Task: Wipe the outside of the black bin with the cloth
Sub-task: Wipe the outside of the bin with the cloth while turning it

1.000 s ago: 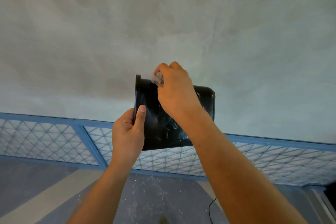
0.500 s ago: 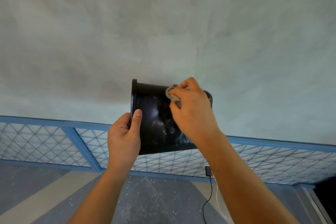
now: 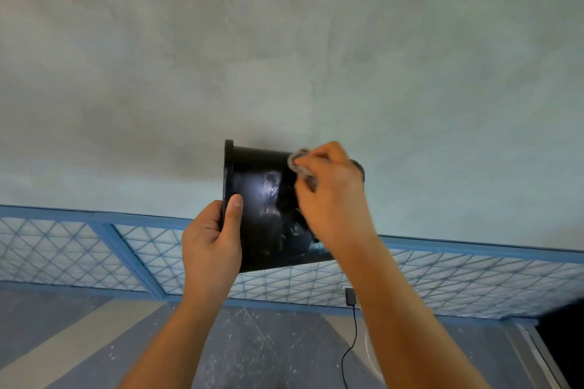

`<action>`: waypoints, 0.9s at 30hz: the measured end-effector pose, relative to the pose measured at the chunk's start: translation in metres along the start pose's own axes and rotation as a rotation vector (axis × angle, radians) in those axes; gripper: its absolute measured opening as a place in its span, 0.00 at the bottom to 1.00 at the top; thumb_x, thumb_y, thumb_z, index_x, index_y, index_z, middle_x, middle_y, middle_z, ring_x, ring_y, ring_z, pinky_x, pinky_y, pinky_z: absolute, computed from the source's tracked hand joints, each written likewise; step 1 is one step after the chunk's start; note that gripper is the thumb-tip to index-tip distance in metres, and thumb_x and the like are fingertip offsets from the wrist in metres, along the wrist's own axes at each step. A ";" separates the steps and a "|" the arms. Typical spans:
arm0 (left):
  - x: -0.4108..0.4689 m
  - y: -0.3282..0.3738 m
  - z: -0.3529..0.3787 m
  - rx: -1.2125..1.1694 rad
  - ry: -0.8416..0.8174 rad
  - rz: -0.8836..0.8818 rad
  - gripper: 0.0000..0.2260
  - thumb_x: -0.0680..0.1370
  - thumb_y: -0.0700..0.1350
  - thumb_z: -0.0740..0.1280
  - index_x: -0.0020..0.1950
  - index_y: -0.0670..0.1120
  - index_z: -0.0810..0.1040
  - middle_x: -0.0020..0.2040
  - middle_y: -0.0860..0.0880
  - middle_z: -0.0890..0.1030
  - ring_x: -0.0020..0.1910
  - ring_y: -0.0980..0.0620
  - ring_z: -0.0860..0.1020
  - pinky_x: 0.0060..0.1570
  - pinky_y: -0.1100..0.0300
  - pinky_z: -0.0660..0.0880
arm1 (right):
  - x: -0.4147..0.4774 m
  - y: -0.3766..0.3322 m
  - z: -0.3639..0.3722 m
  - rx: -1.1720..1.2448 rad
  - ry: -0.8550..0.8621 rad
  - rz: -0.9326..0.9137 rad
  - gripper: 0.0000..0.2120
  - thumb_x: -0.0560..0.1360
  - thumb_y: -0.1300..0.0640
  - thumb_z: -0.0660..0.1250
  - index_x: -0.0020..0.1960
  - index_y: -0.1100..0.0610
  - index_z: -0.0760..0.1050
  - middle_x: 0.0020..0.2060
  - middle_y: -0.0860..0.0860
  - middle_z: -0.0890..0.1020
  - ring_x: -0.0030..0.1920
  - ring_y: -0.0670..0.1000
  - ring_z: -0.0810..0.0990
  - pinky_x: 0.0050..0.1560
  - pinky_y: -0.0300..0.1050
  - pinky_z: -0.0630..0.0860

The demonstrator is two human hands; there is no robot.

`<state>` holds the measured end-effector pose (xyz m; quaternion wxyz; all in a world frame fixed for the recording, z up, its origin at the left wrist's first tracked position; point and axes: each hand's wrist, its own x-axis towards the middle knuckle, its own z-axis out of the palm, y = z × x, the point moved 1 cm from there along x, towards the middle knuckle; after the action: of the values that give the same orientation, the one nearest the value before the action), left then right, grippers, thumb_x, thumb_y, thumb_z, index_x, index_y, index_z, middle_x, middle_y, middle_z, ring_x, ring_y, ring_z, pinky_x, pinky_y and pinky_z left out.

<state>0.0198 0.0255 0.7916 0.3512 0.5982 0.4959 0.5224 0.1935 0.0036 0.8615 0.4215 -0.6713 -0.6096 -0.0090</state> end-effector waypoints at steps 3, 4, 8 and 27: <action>-0.003 0.001 0.003 0.060 -0.004 0.024 0.23 0.82 0.60 0.61 0.36 0.44 0.73 0.30 0.48 0.73 0.30 0.56 0.69 0.30 0.61 0.65 | 0.003 0.042 -0.026 -0.026 0.057 0.173 0.11 0.77 0.64 0.70 0.57 0.56 0.85 0.53 0.51 0.78 0.44 0.45 0.79 0.56 0.43 0.81; -0.005 0.001 0.008 0.074 -0.007 0.027 0.23 0.82 0.60 0.60 0.36 0.44 0.72 0.30 0.49 0.72 0.30 0.55 0.69 0.30 0.63 0.65 | 0.005 0.047 -0.027 -0.024 0.065 0.193 0.11 0.77 0.64 0.70 0.58 0.56 0.85 0.54 0.52 0.78 0.45 0.45 0.78 0.57 0.44 0.80; -0.017 0.009 0.028 0.070 -0.025 0.005 0.23 0.84 0.57 0.61 0.36 0.43 0.70 0.28 0.48 0.71 0.28 0.52 0.67 0.28 0.60 0.64 | 0.002 0.016 -0.011 0.061 0.023 0.110 0.10 0.80 0.63 0.68 0.59 0.54 0.83 0.64 0.54 0.70 0.55 0.47 0.77 0.66 0.35 0.71; -0.019 0.036 0.040 -0.014 0.063 -0.029 0.24 0.84 0.58 0.61 0.37 0.41 0.72 0.31 0.39 0.72 0.29 0.51 0.68 0.30 0.54 0.66 | -0.029 0.005 -0.023 0.030 -0.045 -0.177 0.17 0.76 0.67 0.70 0.60 0.52 0.84 0.56 0.50 0.82 0.54 0.55 0.78 0.56 0.48 0.78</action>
<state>0.0677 0.0014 0.8121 0.3472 0.5717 0.5116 0.5393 0.2016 -0.0330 0.8582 0.4151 -0.6085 -0.6760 -0.0220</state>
